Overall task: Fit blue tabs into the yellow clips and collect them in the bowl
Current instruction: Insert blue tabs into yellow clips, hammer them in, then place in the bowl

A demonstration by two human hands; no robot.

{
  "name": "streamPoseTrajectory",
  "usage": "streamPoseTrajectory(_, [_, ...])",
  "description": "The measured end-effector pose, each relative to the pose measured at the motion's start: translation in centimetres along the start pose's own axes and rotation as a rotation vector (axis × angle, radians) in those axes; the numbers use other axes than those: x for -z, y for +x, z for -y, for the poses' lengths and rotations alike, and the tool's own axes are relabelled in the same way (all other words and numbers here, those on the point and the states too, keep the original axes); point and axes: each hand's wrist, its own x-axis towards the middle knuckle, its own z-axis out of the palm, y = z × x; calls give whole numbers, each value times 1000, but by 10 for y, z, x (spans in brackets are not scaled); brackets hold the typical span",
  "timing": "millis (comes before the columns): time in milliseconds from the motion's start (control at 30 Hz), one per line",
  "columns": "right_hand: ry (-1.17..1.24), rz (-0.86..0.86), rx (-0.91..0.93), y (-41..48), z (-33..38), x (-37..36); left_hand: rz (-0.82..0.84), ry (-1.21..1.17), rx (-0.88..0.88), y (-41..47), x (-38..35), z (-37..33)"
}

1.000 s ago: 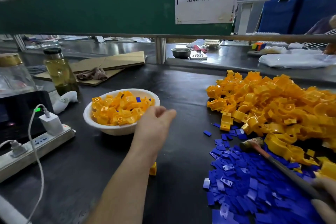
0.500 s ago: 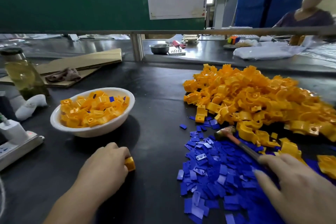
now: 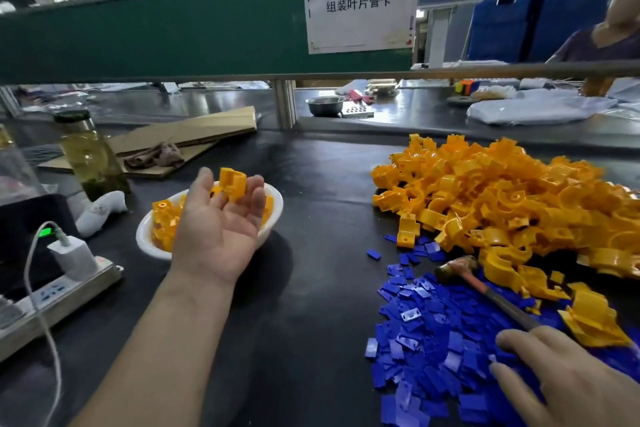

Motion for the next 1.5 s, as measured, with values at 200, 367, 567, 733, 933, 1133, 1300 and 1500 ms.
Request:
streamPoseTrajectory(200, [29, 114, -18, -3, 15, 5, -94, -97, -105, 0, 8, 35])
streamPoseTrajectory(367, [17, 113, -77, -1, 17, 12, -106, -106, -260, -4, 6, 32])
streamPoseTrajectory(567, [-95, -50, -195, -5, 12, 11, 6, 152, -98, -30, -11, 61])
streamPoseTrajectory(733, [-81, -248, -434, -1, -30, 26, 241, 485, 143, -61, -11, 121])
streamPoseTrajectory(933, [-189, -119, -623, 43, -76, 32, 350, 932, -11, -64, 9, 144])
streamPoseTrajectory(1133, [-280, 110, -649, 77, -86, 11, 391, 1044, -70, -59, 16, 148])
streamPoseTrajectory(1300, [-269, -237, -465, 56, -81, 6, 426, 1077, -101, -59, 16, 151])
streamPoseTrajectory(1500, [152, -536, -407, 35, -49, 49, 542, 1087, -106, -74, 9, 149])
